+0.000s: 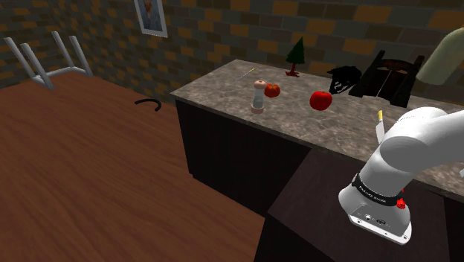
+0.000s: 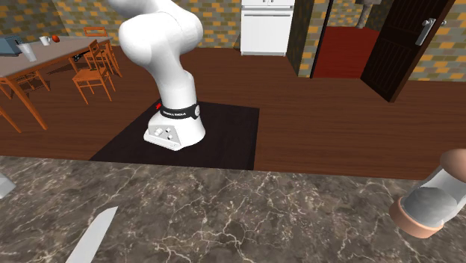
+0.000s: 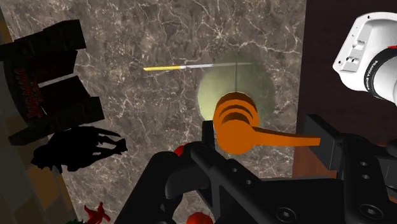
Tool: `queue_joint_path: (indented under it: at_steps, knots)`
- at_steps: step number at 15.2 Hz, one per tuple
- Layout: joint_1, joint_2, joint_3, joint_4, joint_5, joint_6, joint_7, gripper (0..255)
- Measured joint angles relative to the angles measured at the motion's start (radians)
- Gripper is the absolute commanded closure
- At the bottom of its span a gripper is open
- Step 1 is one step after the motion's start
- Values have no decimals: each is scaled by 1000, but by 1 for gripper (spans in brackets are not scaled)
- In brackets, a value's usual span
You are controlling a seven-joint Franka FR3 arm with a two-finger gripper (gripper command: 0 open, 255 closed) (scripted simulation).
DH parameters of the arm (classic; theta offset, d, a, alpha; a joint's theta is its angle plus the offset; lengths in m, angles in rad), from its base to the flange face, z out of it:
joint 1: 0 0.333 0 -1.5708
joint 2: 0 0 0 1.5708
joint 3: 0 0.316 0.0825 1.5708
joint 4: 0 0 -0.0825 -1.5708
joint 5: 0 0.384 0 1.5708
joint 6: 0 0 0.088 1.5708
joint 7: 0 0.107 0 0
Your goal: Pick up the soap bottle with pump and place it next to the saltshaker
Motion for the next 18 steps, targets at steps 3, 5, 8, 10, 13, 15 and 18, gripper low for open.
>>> queue_joint_path:
  at_steps: [3,5,8,10,13,15,18]
  knots:
    - [-4,-16,-45,35,-42,-12,-73,255]
    - [5,-10,-83,78,-67,-20,-123,255]
    - [16,-12,-141,139,-110,-31,-206,255]
    - [39,3,-187,203,-132,-41,-261,255]
    - [83,16,-271,289,-173,-42,-347,255]
    - [118,25,-329,358,-200,-48,-407,255]
    - [216,50,-447,519,-245,-69,-517,255]
